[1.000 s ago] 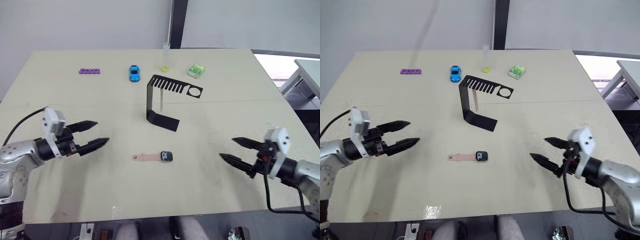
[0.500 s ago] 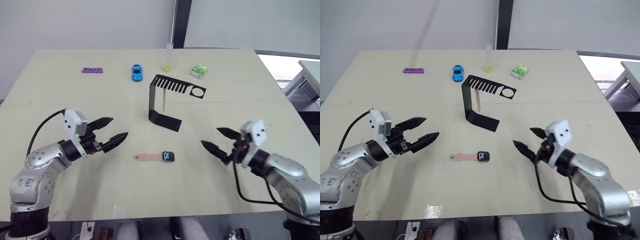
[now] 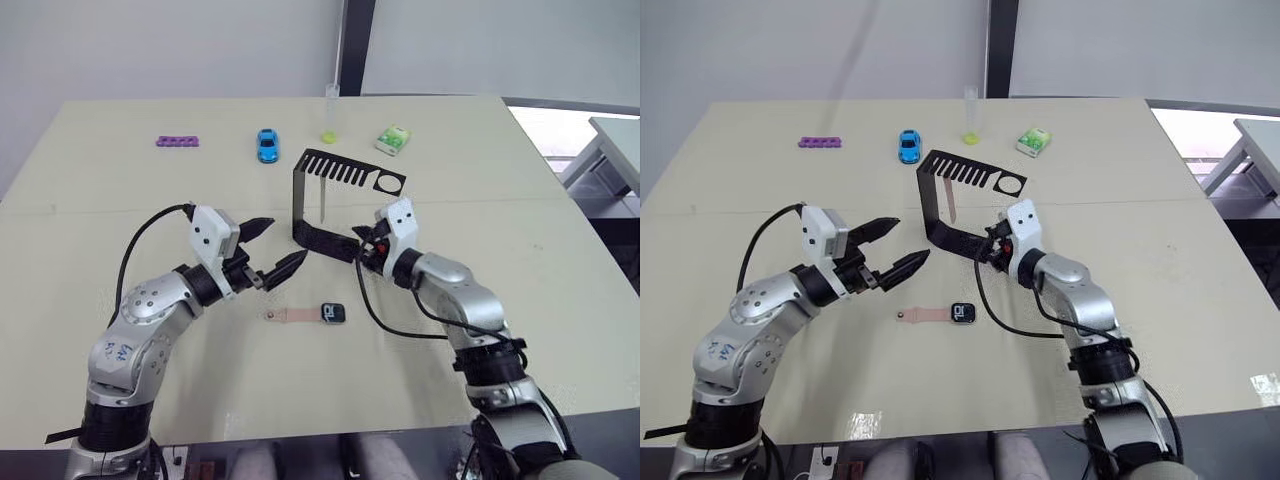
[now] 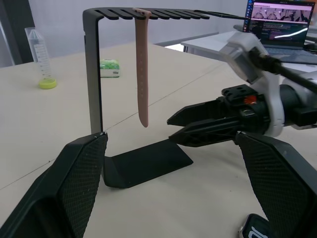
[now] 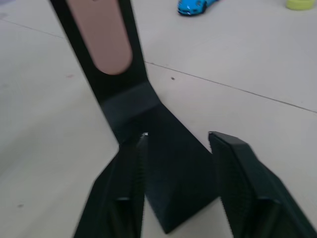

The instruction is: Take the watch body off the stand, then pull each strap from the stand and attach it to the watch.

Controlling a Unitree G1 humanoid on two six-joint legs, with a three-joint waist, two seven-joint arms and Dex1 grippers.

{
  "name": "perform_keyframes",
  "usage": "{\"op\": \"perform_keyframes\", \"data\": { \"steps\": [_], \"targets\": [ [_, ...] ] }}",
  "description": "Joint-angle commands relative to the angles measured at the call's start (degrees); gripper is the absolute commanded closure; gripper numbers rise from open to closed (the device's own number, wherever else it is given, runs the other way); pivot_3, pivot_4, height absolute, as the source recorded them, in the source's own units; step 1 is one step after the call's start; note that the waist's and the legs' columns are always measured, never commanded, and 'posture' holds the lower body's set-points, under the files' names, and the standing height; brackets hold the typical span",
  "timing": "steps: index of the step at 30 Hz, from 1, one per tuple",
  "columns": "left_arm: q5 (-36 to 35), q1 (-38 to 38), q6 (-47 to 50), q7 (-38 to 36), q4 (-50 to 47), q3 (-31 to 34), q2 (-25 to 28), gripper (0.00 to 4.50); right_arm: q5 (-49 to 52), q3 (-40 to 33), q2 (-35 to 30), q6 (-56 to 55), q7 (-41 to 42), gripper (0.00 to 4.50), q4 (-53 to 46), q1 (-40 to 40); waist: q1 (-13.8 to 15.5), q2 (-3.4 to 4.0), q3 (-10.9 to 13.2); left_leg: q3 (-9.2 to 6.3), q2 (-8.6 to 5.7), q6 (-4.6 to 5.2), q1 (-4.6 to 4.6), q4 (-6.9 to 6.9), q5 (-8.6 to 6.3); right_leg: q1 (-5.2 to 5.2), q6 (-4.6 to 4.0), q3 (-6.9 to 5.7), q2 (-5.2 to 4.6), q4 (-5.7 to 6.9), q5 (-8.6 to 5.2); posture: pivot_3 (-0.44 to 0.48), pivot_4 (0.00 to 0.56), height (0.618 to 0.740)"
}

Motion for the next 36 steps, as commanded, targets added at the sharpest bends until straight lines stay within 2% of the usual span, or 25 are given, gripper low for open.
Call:
{"op": "perform_keyframes", "data": {
  "steps": [1, 2, 6, 10, 16, 25, 28, 31, 36],
  "targets": [
    [0.32, -0.76, -0.19, 1.46, -2.93, -0.21, -0.53, 0.0, -1.41, -0.67, 0.94, -2.29, -1.27, 4.33, 2.84, -1.44, -0.06, 0.0, 0.0, 0.0, 0.0, 0.0, 0.0, 0.0, 0.0, -0.01, 0.0, 0.0, 0.0, 0.0, 0.0, 0.0, 0.15, 0.74],
    [0.4, -0.83, -0.14, 1.61, -2.97, -0.29, -0.55, 0.0, -1.64, -0.69, 1.18, -2.5, -1.08, 4.45, 3.66, -1.82, -0.07, 0.0, 0.0, 0.0, 0.01, 0.0, 0.0, -0.01, 0.0, -0.01, 0.0, 0.0, 0.01, 0.01, 0.0, 0.0, 0.15, 0.74],
    [0.93, -1.51, 0.02, 2.54, -2.79, -1.17, -1.06, 0.0, -1.74, -0.29, 1.8, 0.35, 0.32, 4.45, 8.2, -2.8, -0.36, 0.01, 0.0, 0.02, 0.02, -0.02, 0.01, 0.0, 0.01, -0.01, 0.0, 0.01, 0.01, 0.05, 0.0, 0.0, 0.15, 0.74],
    [2.42, -2.98, -0.45, 3.3, -2.5, -3.77, -2.57, 0.0, -3.96, 0.15, 1.75, 0.27, -1.62, 4.45, 12.43, -2.41, -0.38, -0.03, -0.03, 0.0, 0.02, -0.03, 0.13, 0.01, 0.01, 0.02, 0.0, 0.0, 0.0, 0.2, 0.0, 0.0, 0.15, 0.74],
    [5.65, -4.47, -0.79, 5.56, -1.84, -7.84, -5.44, 0.0, -4.24, 0.33, 2.15, -0.8, -0.37, 4.45, 10.51, -2.19, -0.11, -0.03, -0.05, 0.01, 0.02, -0.03, 0.14, 0.06, 0.01, 0.07, 0.0, 0.01, 0.01, 0.2, 0.0, 0.0, 0.15, 0.74],
    [13.26, -6.31, -2.42, 14.82, 2.12, -9.31, -12.93, 0.0, -4.68, 0.94, 1.93, -0.81, 0.29, 4.45, 9.16, -2.26, -0.02, -0.04, -0.05, 0.02, 0.03, -0.03, 0.12, 0.06, 0.02, 0.05, 0.0, 0.01, 0.01, 0.2, 0.0, 0.0, 0.15, 0.74],
    [15.18, -7.49, -3.98, 14.95, 4.99, -10.19, -13.86, 0.89, -4.93, 0.91, 1.57, -0.93, 0.6, 4.5, 9.25, -2.29, -0.03, -0.04, -0.05, 0.03, 0.03, -0.03, 0.12, 0.06, 0.02, 0.04, 0.0, 0.01, 0.01, 0.2, 0.0, 0.0, 0.15, 0.74],
    [17.08, -9.35, -3.99, 14.56, 8.74, -11.59, -14.08, 2.3, -5.06, 1.06, 1.31, -0.8, 0.93, 4.5, 9.11, -2.17, 0.03, -0.04, -0.05, 0.03, 0.03, -0.03, 0.12, 0.06, 0.02, 0.05, 0.0, 0.01, 0.0, 0.2, 0.0, 0.0, 0.15, 0.74],
    [18.61, -12.32, -4.76, 16.26, 12.78, -11.59, -16.94, 2.3, -4.94, 1.91, 1.21, 0.5, 1.61, 4.5, 6.59, -1.09, 0.05, -0.04, -0.05, 0.03, 0.03, -0.03, 0.1, 0.05, 0.02, 0.03, 0.0, -0.01, 0.0, 0.19, 0.0, 0.0, 0.15, 0.74]
  ]
}}
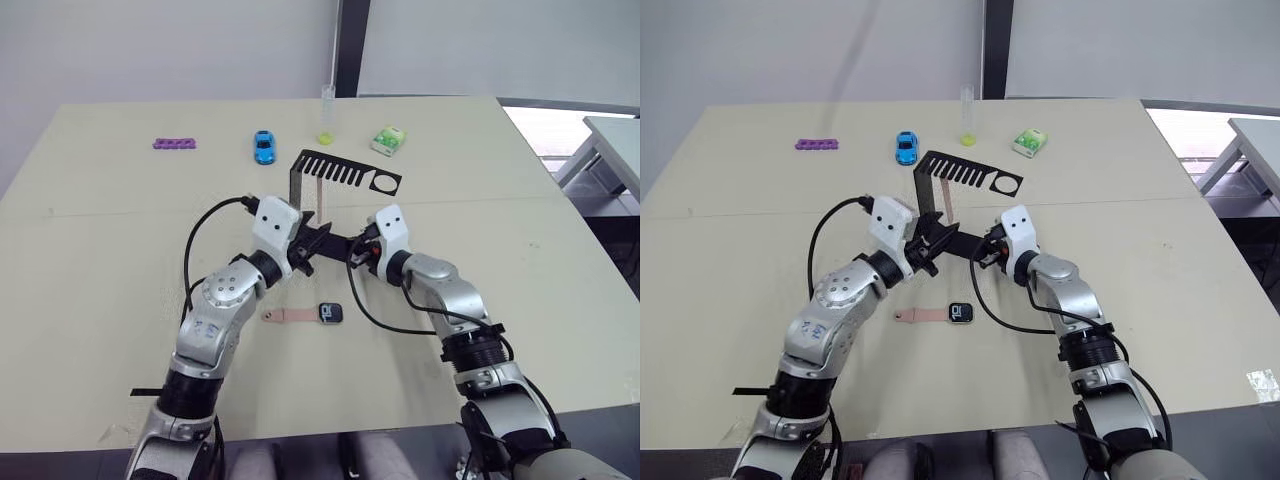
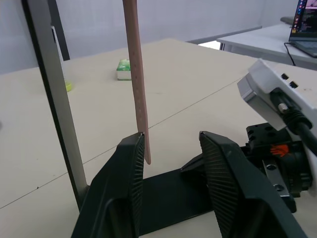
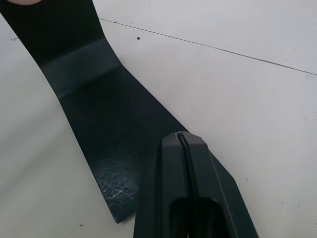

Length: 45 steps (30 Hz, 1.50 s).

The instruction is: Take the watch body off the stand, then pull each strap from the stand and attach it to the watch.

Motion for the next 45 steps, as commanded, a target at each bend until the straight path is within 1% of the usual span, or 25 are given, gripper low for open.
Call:
{"op": "perform_keyframes", "data": {
  "steps": [1, 4, 9, 12, 14, 15, 19, 23, 29, 34, 37, 41, 43, 45],
  "targets": [
    [1.41, -2.21, -1.93, 0.95, 1.09, -0.23, -1.59, 2.3, -0.25, 1.08, -0.09, 2.01, 1.22, 4.5, -1.33, 1.74, 0.03, 0.0, 0.0, 0.0, 0.0, 0.0, 0.0, -0.01, 0.0, 0.0, 0.0, 0.0, 0.0, 0.0, 0.0, 0.0, 0.15, 0.74],
    [3.61, -3.89, -3.4, 2.55, 4.32, 0.12, -2.29, 2.3, -0.34, 1.34, 0.45, 2.56, 0.7, 4.5, -2.22, 2.32, -0.01, 0.0, 0.0, 0.01, 0.0, 0.0, 0.01, -0.01, 0.0, -0.01, 0.0, 0.0, 0.0, 0.0, 0.0, 0.0, 0.15, 0.74],
    [5.04, -6.2, -5.87, 3.69, 9.23, 0.19, -4.33, 2.3, 0.86, 0.42, 1.56, 4.74, 0.15, 4.5, -5.07, 2.74, 0.07, 0.0, 0.0, 0.01, 0.0, 0.0, 0.0, -0.01, 0.0, -0.01, 0.0, 0.0, -0.01, 0.0, 0.0, 0.0, 0.15, 0.74],
    [5.84, -7.24, -8.18, 2.86, 11.09, -0.63, -5.0, 3.17, 1.1, -0.65, 1.8, 5.51, -0.25, 4.5, -5.14, 2.42, 0.13, 0.0, 0.0, 0.01, 0.0, -0.01, -0.02, -0.01, 0.0, -0.04, 0.0, -0.02, -0.01, 0.0, 0.0, 0.0, 0.15, 0.74],
    [6.05, -7.54, -9.03, 2.32, 11.37, -0.73, -5.04, 4.14, 1.11, -0.85, 1.81, 5.7, -0.28, 4.5, -5.1, 2.37, 0.15, 0.0, 0.0, 0.01, 0.0, -0.01, -0.03, -0.01, 0.0, -0.05, 0.0, -0.02, -0.02, 0.0, 0.0, 0.0, 0.15, 0.74],
    [6.04, -7.57, -9.26, 2.13, 11.36, -0.63, -5.01, 4.45, 1.07, -0.82, 1.79, 5.74, -0.23, 4.5, -5.13, 2.39, 0.14, 0.0, 0.0, 0.01, 0.0, -0.01, -0.03, -0.01, 0.0, -0.05, 0.0, -0.02, -0.02, 0.0, 0.0, 0.0, 0.15, 0.74],
    [5.87, -7.19, -9.82, 1.49, 9.71, 0.31, -4.44, 4.45, 0.89, -0.5, 1.88, 5.75, -0.1, 4.5, -5.15, 2.3, 0.13, 0.0, 0.0, 0.01, 0.0, -0.01, -0.02, -0.01, 0.0, -0.05, 0.0, -0.02, -0.02, 0.0, 0.0, 0.0, 0.15, 0.74],
    [5.01, -5.64, -10.25, 0.45, 5.34, 1.24, -3.41, 4.45, 0.88, -0.4, 1.92, 5.71, 0.01, 4.5, -5.15, 2.23, 0.08, 0.0, 0.0, 0.01, 0.0, -0.01, -0.03, -0.02, 0.0, -0.06, 0.0, -0.02, -0.02, 0.0, 0.0, 0.0, 0.15, 0.74],
    [5.09, -3.66, -8.67, 0.06, 2.16, 1.75, -2.8, 4.45, 0.86, -0.35, 1.52, 5.27, 0.59, 4.5, -4.8, 2.49, 0.12, 0.0, 0.0, 0.01, 0.0, -0.01, -0.02, -0.02, 0.0, -0.05, 0.0, -0.02, -0.03, 0.01, 0.0, 0.0, 0.15, 0.74],
    [3.45, -1.45, -7.09, -2.57, -1.03, 2.13, -1.63, 4.45, 0.77, -0.18, 1.29, 5.27, 0.74, 4.5, -4.97, 2.64, 0.11, 0.0, 0.0, 0.01, 0.0, -0.01, -0.03, -0.03, 0.0, -0.06, 0.0, -0.02, -0.03, 0.0, 0.0, 0.0, 0.15, 0.74],
    [-0.26, 0.76, -5.38, -6.76, -4.48, 3.2, 0.55, 4.45, 0.81, -0.25, 1.21, 5.32, 0.67, 4.5, -5.26, 2.57, -0.01, 0.0, 0.0, 0.02, 0.0, -0.01, -0.02, -0.03, 0.01, -0.06, 0.0, -0.01, -0.03, 0.0, 0.0, 0.0, 0.15, 0.74],
    [-7.95, 1.11, -0.98, -13.68, -7.38, 6.19, 4.66, 4.45, 1.42, -1.23, 0.67, 4.19, 1.02, 4.5, -6.73, 2.53, 0.04, 0.0, 0.01, 0.01, 0.01, -0.01, -0.03, -0.04, 0.01, -0.06, 0.0, -0.02, -0.04, -0.01, 0.0, 0.0, 0.15, 0.74],
    [-12.62, 0.61, 2.01, -17.63, -7.68, 7.91, 7.14, 4.45, 1.83, -0.63, -1.41, 3.84, 3.5, 4.5, -10.5, 3.99, 0.12, 0.03, 0.02, 0.0, 0.01, -0.01, -0.06, -0.04, 0.01, -0.06, 0.0, -0.02, -0.03, -0.04, 0.0, 0.0, 0.15, 0.74],
    [-17.82, 0.05, 5.16, -22.47, -7.79, 9.27, 9.95, 4.45, 3.26, -0.26, -5.44, 3.57, 7.94, 4.5, -17.26, 6.84, 0.38, 0.04, 0.03, -0.06, 0.0, -0.01, -0.09, -0.06, 0.01, -0.05, 0.0, -0.03, -0.04, -0.07, 0.0, 0.0, 0.15, 0.74]
  ]
}}
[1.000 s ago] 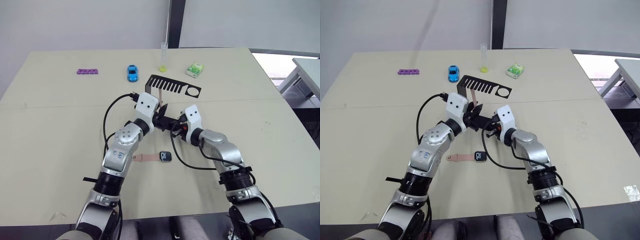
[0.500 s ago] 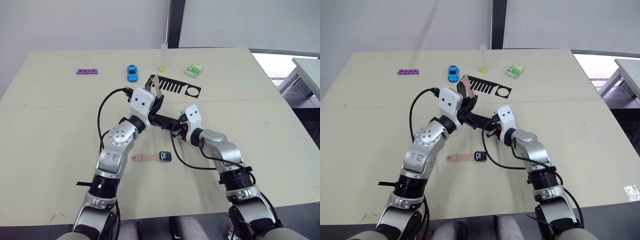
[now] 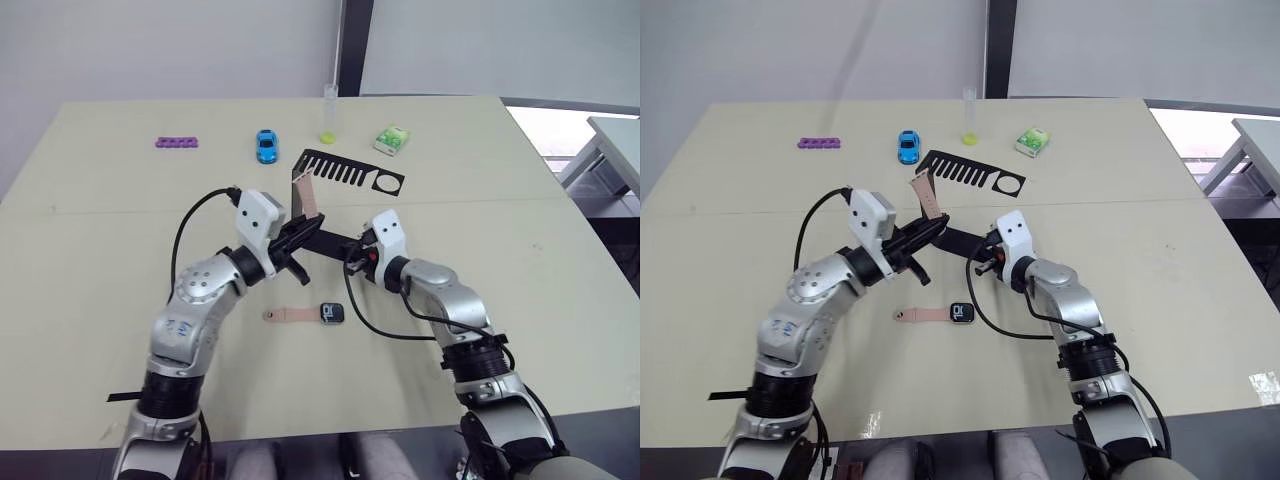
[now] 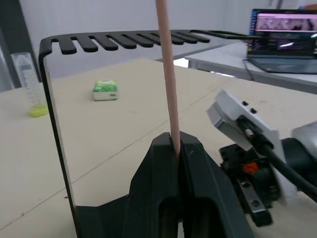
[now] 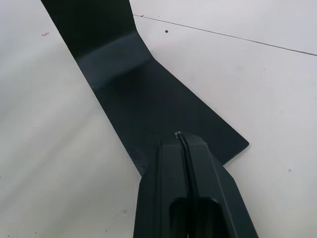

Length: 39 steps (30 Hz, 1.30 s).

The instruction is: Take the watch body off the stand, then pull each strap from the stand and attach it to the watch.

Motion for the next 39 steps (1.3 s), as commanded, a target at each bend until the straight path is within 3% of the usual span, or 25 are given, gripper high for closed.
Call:
{"op": "perform_keyframes", "data": {
  "steps": [1, 6, 7, 9, 16, 21, 25, 32, 36, 39],
  "targets": [
    [-8.83, -1.35, 4.49, -7.53, -2.45, 2.74, 3.51, 4.45, 3.31, -0.88, -5.53, -0.32, 7.07, 4.5, -11.53, 3.71, 0.16, 0.01, 0.01, -0.01, 0.0, 0.0, -0.04, -0.02, 0.0, 0.0, 0.0, -0.01, 0.0, -0.08, 0.0, 0.0, 0.15, 0.74],
    [-16.09, -3.99, 9.67, -16.37, -0.02, 2.28, 8.31, 4.45, 17.38, -10.19, -13.68, 9.11, 13.11, 4.5, -29.21, 12.1, 0.26, 0.02, 0.02, -0.05, -0.01, 0.01, -0.13, -0.05, -0.01, 0.04, 0.0, -0.04, 0.02, -0.29, 0.0, 0.0, 0.15, 0.74],
    [-16.55, -4.55, 10.01, -17.64, 0.52, 1.73, 8.81, 4.49, 19.92, -11.97, -14.68, 10.68, 13.32, 4.24, -31.59, 13.44, 0.27, 0.02, 0.02, -0.05, -0.01, 0.01, -0.13, -0.05, -0.01, 0.05, 0.0, -0.04, 0.02, -0.31, 0.0, 0.0, 0.15, 0.74],
    [-16.97, -5.89, 10.19, -20.03, 1.7, 0.12, 9.07, 4.5, 27.2, -16.83, -15.6, 15.16, 12.5, 3.65, -36.17, 15.5, 0.19, 0.02, 0.02, -0.05, -0.01, 0.01, -0.07, -0.04, -0.01, 0.13, 0.0, -0.02, 0.04, -0.34, 0.0, 0.0, 0.15, 0.74],
    [-19.15, -11.91, 11.49, -26.63, 5.4, -4.53, 6.41, 4.5, 59.4, -28.37, -15.48, 26.18, 1.44, 0.05, -43.8, 17.4, 0.32, 0.03, 0.03, -0.04, 0.0, 0.01, -0.07, -0.04, 0.0, 0.13, 0.0, 0.04, 0.08, -0.35, 0.0, 0.0, 0.15, 0.74],
    [-19.76, -15.75, 12.45, -30.73, 8.97, -6.38, 5.57, 4.5, 72.76, -26.69, -15.9, 24.5, -7.89, 0.05, -42.08, 13.5, 0.1, 0.03, 0.04, -0.02, 0.0, 0.01, -0.09, -0.04, -0.01, 0.13, 0.0, 0.08, 0.08, -0.42, 0.0, 0.0, 0.15, 0.74],
    [-20.27, -17.49, 13.15, -32.85, 10.58, -6.87, 5.3, 4.5, 76.6, -24.34, -15.35, 22.34, -14.04, 0.05, -39.04, 9.08, 0.03, 0.04, 0.05, -0.03, 0.01, 0.01, -0.07, -0.03, 0.0, 0.09, 0.0, 0.1, 0.1, -0.54, 0.0, 0.0, 0.15, 0.74],
    [-19.07, -17.4, 12.27, -33.33, 11.36, -6.96, 5.38, 4.5, 76.85, -19.9, -15.9, 20.49, -17.12, 0.05, -37.68, 4.75, 0.12, 0.04, 0.05, -0.04, 0.01, 0.05, -0.17, -0.06, -0.02, 0.06, 0.0, 0.09, 0.06, -0.46, 0.0, 0.0, 0.15, 0.74],
    [-19.42, -17.71, 12.57, -32.73, 11.22, -6.39, 5.2, 4.5, 76.12, -17.95, -16.52, 20.31, -16.01, 1.36, -37.71, 3.87, 0.15, 0.04, 0.04, -0.07, 0.02, 0.05, -0.17, -0.06, -0.02, 0.07, 0.0, 0.07, 0.05, -0.46, 0.0, 0.0, 0.15, 0.74],
    [-18.32, -17.48, 11.39, -32.33, 11.64, -6.47, 5.21, 4.5, 76.08, -17.42, -16.85, 19.94, -15.75, 1.36, -37.49, 3.59, 0.21, 0.04, 0.05, -0.07, 0.01, 0.05, -0.18, -0.06, -0.02, 0.07, 0.0, 0.07, 0.05, -0.46, 0.0, 0.0, 0.15, 0.74]
  ]
}}
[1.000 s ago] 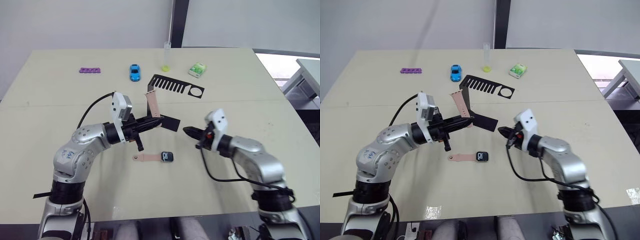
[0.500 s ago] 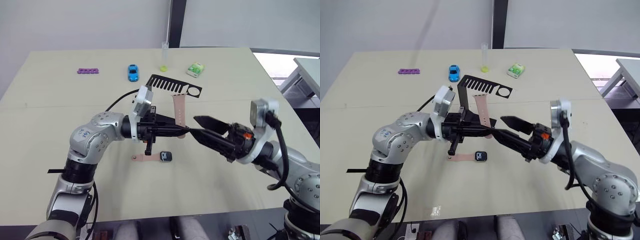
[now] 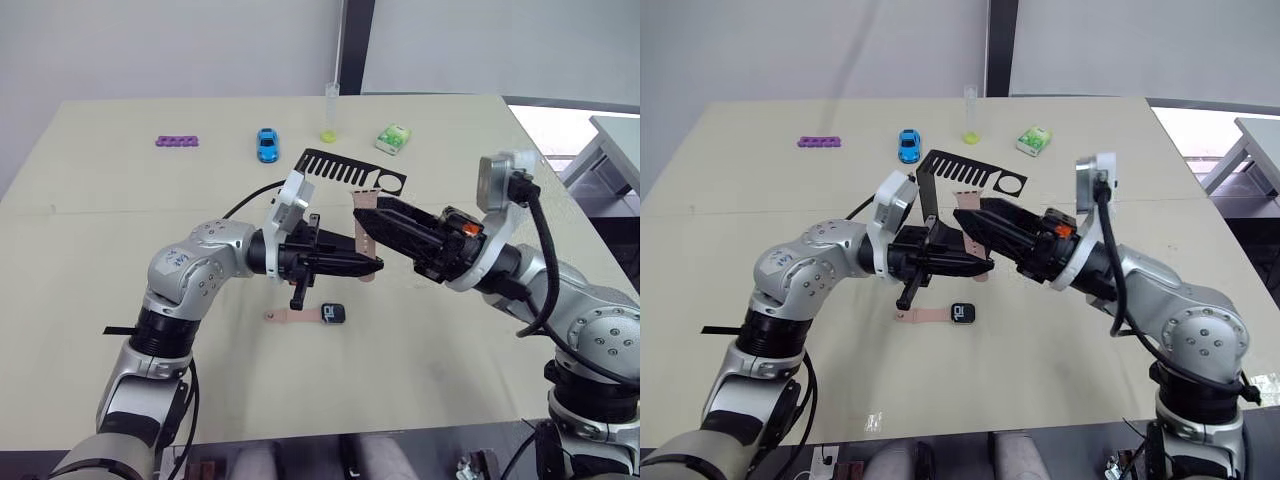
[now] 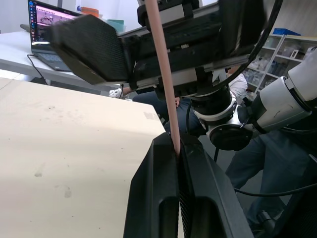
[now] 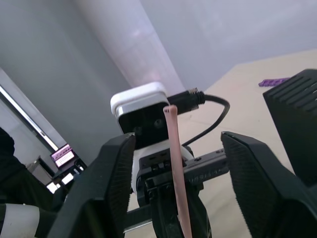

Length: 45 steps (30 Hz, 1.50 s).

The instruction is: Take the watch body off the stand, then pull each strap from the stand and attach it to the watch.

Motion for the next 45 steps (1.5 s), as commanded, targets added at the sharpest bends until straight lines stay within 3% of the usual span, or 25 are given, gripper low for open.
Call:
{"op": "perform_keyframes", "data": {
  "steps": [1, 6, 8, 11, 33, 45],
  "targets": [
    [0.37, -0.5, -1.46, 0.24, -0.29, 0.98, -0.04, 4.5, 0.65, -0.22, -0.93, -1.62, 0.81, 1.36, -0.54, -0.99, 0.05, 0.0, 0.0, 0.0, 0.0, 0.0, 0.0, 0.0, 0.0, 0.0, 0.0, 0.0, 0.0, 0.0, 0.0, 0.0, 0.15, 0.74],
    [0.14, -0.36, -1.45, 0.29, -0.64, 1.14, -0.04, 4.5, 0.97, -0.28, -2.22, -2.15, 2.02, 1.36, -0.46, -0.88, 0.06, 0.0, 0.0, 0.0, 0.0, 0.0, 0.0, 0.0, 0.0, 0.0, 0.0, 0.0, 0.0, 0.0, 0.0, 0.0, 0.15, 0.74],
    [0.77, -0.31, -2.19, 0.18, -0.33, 0.83, -0.09, 4.5, 1.3, -0.2, -2.39, -2.42, 2.36, 1.92, 0.1, -1.03, 0.06, 0.0, 0.0, 0.0, 0.0, 0.0, 0.0, 0.0, 0.0, 0.0, 0.0, 0.0, 0.0, 0.0, 0.0, 0.0, 0.15, 0.74],
    [0.76, -0.08, -2.2, 0.31, -0.33, 1.03, -0.07, 4.5, 0.89, 0.01, -2.27, -2.81, 2.52, 3.21, 0.34, -0.95, 0.08, 0.0, 0.0, 0.0, 0.0, 0.0, 0.0, 0.0, 0.0, 0.0, 0.0, 0.0, 0.0, 0.0, 0.0, 0.0, 0.15, 0.74],
    [-0.8, -0.31, -0.35, -0.18, -0.79, 1.82, 0.52, 4.5, 0.79, 0.54, -3.67, -4.08, 6.27, 3.21, -0.31, 0.31, 0.14, 0.0, 0.0, 0.0, 0.0, 0.0, 0.0, 0.0, 0.0, 0.0, 0.0, 0.0, 0.0, -0.01, 0.0, 0.0, 0.15, 0.74],
    [-1.05, -0.72, 0.6, 0.56, -0.42, 3.09, 0.92, 4.5, 0.33, 1.86, -7.17, -0.64, 8.64, 3.21, 4.66, -3.69, 0.12, 0.0, 0.0, 0.0, 0.0, 0.0, 0.0, 0.01, 0.0, 0.0, 0.0, 0.0, -0.01, -0.02, 0.0, 0.0, 0.15, 0.74]
  ]
}}
